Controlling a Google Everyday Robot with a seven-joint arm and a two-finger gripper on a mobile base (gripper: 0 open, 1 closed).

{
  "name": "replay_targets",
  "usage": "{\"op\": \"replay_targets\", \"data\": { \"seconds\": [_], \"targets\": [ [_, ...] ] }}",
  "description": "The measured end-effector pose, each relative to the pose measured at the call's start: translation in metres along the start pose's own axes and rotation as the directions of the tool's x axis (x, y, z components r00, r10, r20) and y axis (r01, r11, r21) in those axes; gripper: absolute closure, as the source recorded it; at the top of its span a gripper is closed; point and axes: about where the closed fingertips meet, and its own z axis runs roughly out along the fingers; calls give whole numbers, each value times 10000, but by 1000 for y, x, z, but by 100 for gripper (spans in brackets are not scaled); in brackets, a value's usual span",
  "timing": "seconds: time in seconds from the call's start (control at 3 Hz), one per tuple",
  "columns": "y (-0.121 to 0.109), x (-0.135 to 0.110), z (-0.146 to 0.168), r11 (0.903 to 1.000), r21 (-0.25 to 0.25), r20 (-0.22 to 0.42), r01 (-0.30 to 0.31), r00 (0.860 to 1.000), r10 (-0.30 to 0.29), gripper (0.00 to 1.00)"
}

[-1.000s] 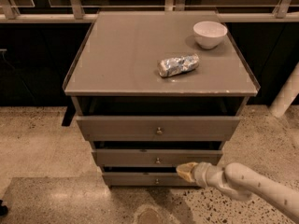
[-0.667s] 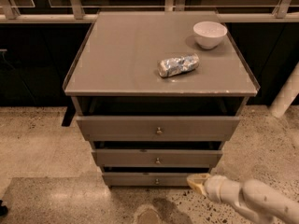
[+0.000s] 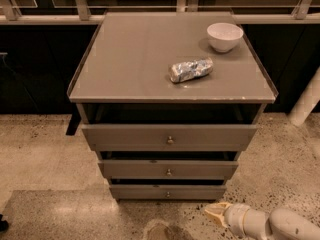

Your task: Close middle drawer

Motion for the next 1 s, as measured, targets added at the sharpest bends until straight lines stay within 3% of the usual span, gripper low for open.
{"op": "replay_targets", "data": {
  "seconds": [0.67, 1.0],
  "targets": [
    [0, 0, 0, 10000, 1, 2, 1, 10000, -1, 12],
    [0, 0, 0, 10000, -1, 2, 1, 10000, -1, 0]
  ]
}}
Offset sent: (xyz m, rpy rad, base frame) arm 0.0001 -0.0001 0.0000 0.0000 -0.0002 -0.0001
